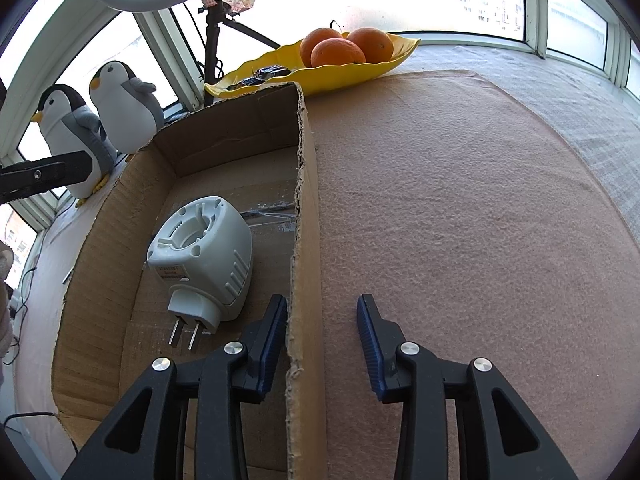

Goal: Organize rigid objects
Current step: 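Move the left gripper to the white USB charger and close on it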

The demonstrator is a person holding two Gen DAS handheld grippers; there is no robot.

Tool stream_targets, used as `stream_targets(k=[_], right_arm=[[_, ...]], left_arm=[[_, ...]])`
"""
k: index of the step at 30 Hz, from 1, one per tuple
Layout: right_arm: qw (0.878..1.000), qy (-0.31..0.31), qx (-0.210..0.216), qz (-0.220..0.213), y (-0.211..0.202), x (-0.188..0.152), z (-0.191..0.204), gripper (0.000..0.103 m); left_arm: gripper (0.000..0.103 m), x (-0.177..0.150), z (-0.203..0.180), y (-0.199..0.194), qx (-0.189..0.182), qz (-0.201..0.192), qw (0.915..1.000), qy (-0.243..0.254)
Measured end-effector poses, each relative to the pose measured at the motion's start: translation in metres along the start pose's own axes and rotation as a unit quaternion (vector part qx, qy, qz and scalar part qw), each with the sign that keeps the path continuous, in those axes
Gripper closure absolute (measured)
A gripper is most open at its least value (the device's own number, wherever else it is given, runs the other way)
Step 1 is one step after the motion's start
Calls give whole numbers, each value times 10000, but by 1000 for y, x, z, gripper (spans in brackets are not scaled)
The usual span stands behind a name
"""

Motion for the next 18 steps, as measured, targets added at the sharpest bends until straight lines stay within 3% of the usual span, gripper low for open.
stream_targets(k=[5,10,18], right_arm=[[10000,-6,18,0,0,0,0,69],[10000,2,40,-1,0,-1,0,67],[10000,-22,32,11,1,-1,2,66]], left_arm=[[36,-9,52,-33,417,-68,9987,-290],[36,-38,89,-51,790,64,9954,-537],[36,-85,79,-47,743,412,9960,-265]])
Point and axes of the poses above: each gripper's, at about its wrist camera, not at the fingertips, and y roughly the way its jaws point, z to its left, x to its top, the point moved 8 cm from there along y, roughly the way its jaws point, and after that the axes turned 15 degrees about -z, right-handed, at the moved point
